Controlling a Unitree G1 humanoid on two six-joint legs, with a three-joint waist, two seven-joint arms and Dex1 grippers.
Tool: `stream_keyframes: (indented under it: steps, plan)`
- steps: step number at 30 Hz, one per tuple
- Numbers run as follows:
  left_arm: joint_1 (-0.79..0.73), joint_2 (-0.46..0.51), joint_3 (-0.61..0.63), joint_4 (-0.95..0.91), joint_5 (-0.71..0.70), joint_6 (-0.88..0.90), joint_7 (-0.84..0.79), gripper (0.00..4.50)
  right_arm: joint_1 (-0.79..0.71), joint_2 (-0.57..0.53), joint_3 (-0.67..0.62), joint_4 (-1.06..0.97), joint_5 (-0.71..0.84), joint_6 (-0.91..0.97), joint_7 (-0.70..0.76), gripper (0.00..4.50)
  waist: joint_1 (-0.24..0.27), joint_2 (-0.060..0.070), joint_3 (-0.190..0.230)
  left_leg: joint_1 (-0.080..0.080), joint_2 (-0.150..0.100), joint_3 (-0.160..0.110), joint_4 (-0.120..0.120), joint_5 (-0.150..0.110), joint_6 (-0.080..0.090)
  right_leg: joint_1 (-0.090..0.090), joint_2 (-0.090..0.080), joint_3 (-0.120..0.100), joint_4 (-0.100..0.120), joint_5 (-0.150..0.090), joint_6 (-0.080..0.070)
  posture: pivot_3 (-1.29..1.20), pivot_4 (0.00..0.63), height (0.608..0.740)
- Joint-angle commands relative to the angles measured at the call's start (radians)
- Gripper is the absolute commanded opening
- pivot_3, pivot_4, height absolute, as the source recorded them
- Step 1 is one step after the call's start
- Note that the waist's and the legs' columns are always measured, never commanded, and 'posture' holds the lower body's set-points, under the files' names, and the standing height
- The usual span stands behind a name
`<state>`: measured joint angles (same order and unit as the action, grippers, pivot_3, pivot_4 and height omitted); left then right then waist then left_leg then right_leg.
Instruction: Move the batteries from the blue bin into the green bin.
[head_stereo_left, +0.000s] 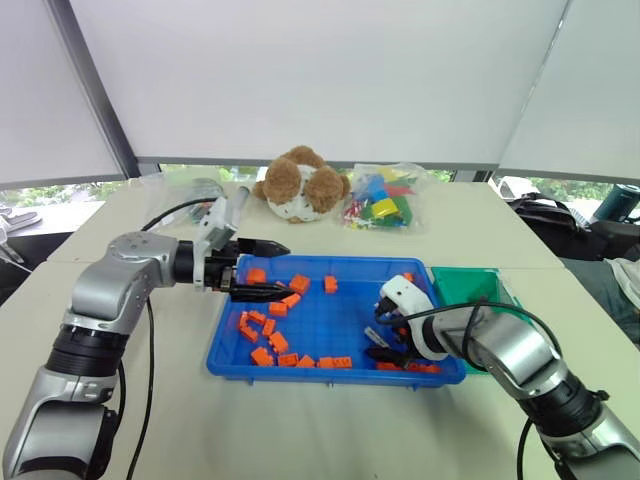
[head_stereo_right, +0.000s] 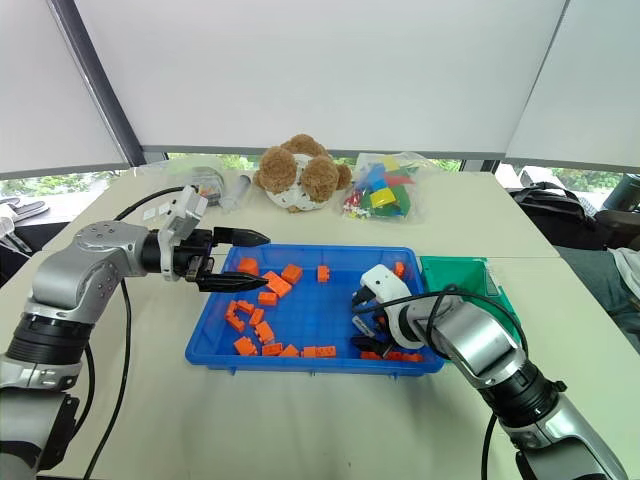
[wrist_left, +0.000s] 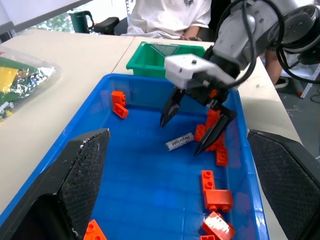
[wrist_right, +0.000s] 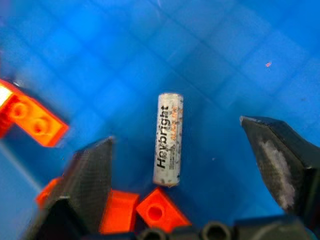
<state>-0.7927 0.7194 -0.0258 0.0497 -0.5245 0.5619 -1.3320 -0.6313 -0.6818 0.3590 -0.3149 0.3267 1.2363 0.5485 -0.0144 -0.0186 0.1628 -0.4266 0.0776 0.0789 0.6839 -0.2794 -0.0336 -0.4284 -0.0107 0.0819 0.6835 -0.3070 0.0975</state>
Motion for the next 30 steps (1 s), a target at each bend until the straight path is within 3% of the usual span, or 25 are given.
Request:
stream_keyframes:
  steps: [1, 5, 6, 7, 11, 15, 20, 26, 30]
  plan:
    - [-0.007, 0.011, 0.018, -0.038, -0.011, 0.001, 0.008, 4.50, -0.021, -0.004, 0.021, 0.001, -0.020, -0.018, 0.016, 2.57, 0.000, 0.000, 0.000, 0.000, 0.000, 0.000, 0.000, 0.000, 0.000, 0.000, 0.000, 0.000, 0.000, 0.000, 0.000, 0.00, 0.150, 0.733]
    - [-0.002, 0.012, 0.020, -0.048, -0.014, 0.006, 0.015, 4.50, -0.029, -0.009, 0.014, -0.012, -0.017, -0.013, 0.031, 0.43, 0.001, 0.000, 0.000, 0.000, 0.000, 0.000, 0.000, 0.000, 0.000, 0.000, 0.000, 0.000, 0.000, 0.000, 0.000, 0.00, 0.150, 0.733]
    - [-0.002, 0.011, 0.020, -0.048, -0.015, 0.005, 0.015, 4.50, -0.038, -0.008, 0.006, -0.014, -0.015, -0.009, 0.032, 0.07, 0.001, 0.000, 0.000, 0.000, 0.000, 0.000, 0.000, 0.000, 0.000, 0.000, 0.000, 0.000, 0.000, 0.000, 0.000, 0.00, 0.150, 0.733]
    - [-0.002, 0.010, 0.019, -0.048, -0.015, 0.005, 0.016, 4.50, -0.048, -0.008, -0.003, -0.017, -0.013, -0.004, 0.034, 0.03, 0.001, 0.000, 0.000, 0.000, 0.000, 0.000, 0.000, 0.000, 0.000, 0.000, 0.000, 0.000, 0.000, 0.000, 0.000, 0.00, 0.150, 0.733]
    - [-0.008, 0.006, 0.016, -0.044, -0.014, 0.002, 0.019, 4.50, -0.134, -0.017, -0.157, -0.032, -0.027, -0.025, -0.012, 0.03, 0.001, 0.000, 0.000, 0.000, 0.000, 0.000, 0.000, 0.000, 0.000, 0.000, 0.000, 0.000, 0.000, 0.000, 0.000, 0.00, 0.150, 0.733]
    - [-0.011, 0.003, 0.015, -0.039, -0.013, -0.002, 0.019, 4.50, -0.146, -0.129, -0.242, -0.063, -0.040, -0.035, 0.004, 0.03, 0.007, 0.000, 0.000, 0.000, 0.000, 0.000, 0.000, 0.000, 0.000, 0.000, 0.000, -0.001, 0.000, 0.000, 0.000, 0.00, 0.150, 0.733]
    - [-0.023, -0.005, 0.011, -0.021, -0.008, -0.012, 0.016, 4.50, -0.042, -0.309, -0.340, -0.079, -0.048, -0.068, 0.050, 0.03, 0.006, 0.000, 0.000, -0.001, 0.000, 0.000, -0.001, 0.000, 0.000, 0.000, -0.001, -0.001, -0.001, 0.000, 0.000, 0.00, 0.150, 0.733]
    - [-0.031, -0.019, 0.010, -0.007, -0.002, -0.026, 0.015, 4.50, 0.123, -0.378, -0.447, -0.101, -0.040, -0.072, 0.061, 0.03, -0.003, 0.000, 0.000, 0.000, 0.000, 0.000, 0.000, 0.000, 0.000, 0.000, 0.000, 0.000, -0.001, 0.000, 0.000, 0.00, 0.150, 0.733]
    - [-0.041, -0.028, 0.008, 0.005, 0.000, -0.034, 0.011, 4.50, 0.162, -0.366, -0.469, -0.105, -0.032, -0.085, 0.062, 1.89, -0.002, 0.000, 0.000, 0.000, 0.000, 0.000, 0.000, 0.000, 0.000, 0.000, 0.000, 0.000, 0.000, 0.000, 0.000, 0.00, 0.150, 0.733]
